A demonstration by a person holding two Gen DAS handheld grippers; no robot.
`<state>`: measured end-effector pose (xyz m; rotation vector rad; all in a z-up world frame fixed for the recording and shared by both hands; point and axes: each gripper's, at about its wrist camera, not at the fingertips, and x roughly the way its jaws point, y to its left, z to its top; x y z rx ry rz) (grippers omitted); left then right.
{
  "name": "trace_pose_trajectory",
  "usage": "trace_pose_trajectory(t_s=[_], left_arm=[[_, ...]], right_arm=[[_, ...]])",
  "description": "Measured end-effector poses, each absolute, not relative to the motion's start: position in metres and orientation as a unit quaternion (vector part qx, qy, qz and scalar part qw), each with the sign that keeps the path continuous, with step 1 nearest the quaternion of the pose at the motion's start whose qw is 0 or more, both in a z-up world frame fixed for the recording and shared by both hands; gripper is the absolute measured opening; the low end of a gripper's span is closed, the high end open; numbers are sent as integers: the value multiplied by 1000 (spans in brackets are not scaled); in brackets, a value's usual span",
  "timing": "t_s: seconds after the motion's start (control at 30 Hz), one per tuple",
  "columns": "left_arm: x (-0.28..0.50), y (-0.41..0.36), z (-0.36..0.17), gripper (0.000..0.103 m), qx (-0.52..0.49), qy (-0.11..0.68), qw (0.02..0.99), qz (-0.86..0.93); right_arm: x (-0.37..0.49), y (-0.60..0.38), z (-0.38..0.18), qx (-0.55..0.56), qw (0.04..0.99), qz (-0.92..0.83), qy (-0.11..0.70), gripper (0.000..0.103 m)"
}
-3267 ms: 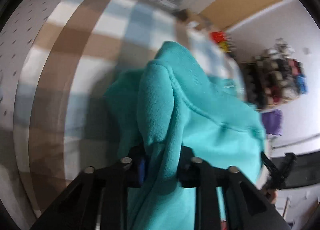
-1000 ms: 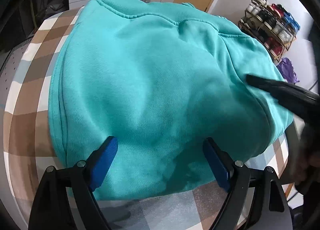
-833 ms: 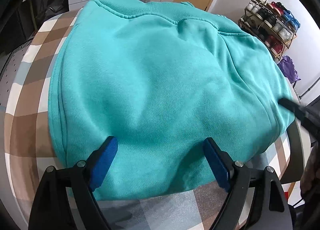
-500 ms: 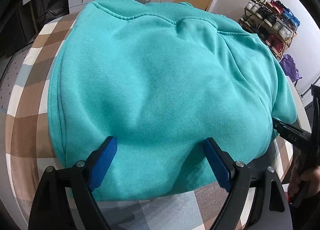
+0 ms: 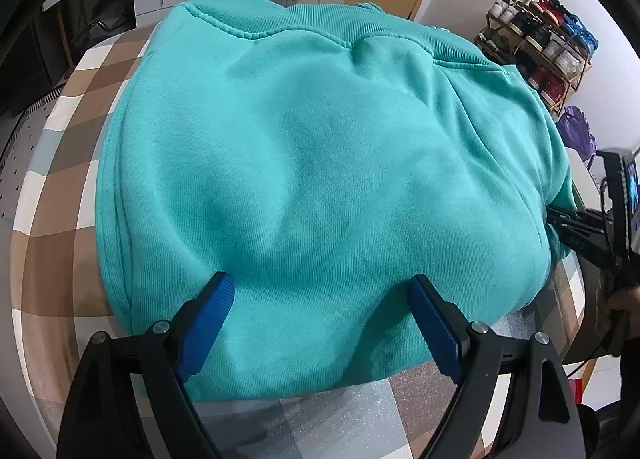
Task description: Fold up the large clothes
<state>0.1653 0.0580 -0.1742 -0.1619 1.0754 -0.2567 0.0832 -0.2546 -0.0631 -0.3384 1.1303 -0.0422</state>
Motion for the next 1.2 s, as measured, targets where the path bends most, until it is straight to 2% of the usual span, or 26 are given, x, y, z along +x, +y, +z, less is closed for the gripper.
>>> trace_pose_trajectory(t_s=[0.13, 0.2, 0.33, 0.4, 0.53, 0.63, 0.8, 0.93, 1.0, 1.03, 1.1, 1.2], left_arm=[[165, 55, -174, 85, -70, 511, 848, -118], [166, 53, -174, 85, -70, 512, 848, -116], [167, 51, -174, 85, -74, 515, 847, -112], [168, 50, -174, 85, -74, 516, 846, -110], [170, 49, -174, 85, -73, 521, 843, -109], [173, 46, -173, 85, -75, 520, 843, -113], [171, 43, -174, 85, -69, 520, 845, -108], [169, 44, -175, 85, -72, 520, 844, -112], [169, 44, -174, 85, -73, 520, 844, -111], [169, 43, -174, 85, -72, 521, 843, -111], [169, 44, -174, 85, -71, 521, 843, -112], [168, 51, -166, 85, -100, 510, 845, -123]], right_arm=[[103, -264, -34, -85, 821, 18, 565, 15], [110, -264, -5, -44, 838, 46, 542, 15], [139, -238, 33, -39, 862, 101, 495, 15], [164, -218, 20, -60, 856, 97, 504, 15], [206, -202, -48, -66, 806, 74, 583, 12], [212, -200, -54, -94, 820, 84, 558, 11], [219, -196, -40, -113, 810, 80, 570, 12], [244, -224, -8, 2, 845, 125, 520, 12], [258, -222, -15, 3, 851, 99, 515, 13], [266, -218, -26, -14, 842, 89, 532, 10], [281, -209, -67, -44, 807, 69, 584, 9], [282, -202, -71, -53, 820, 59, 567, 9]])
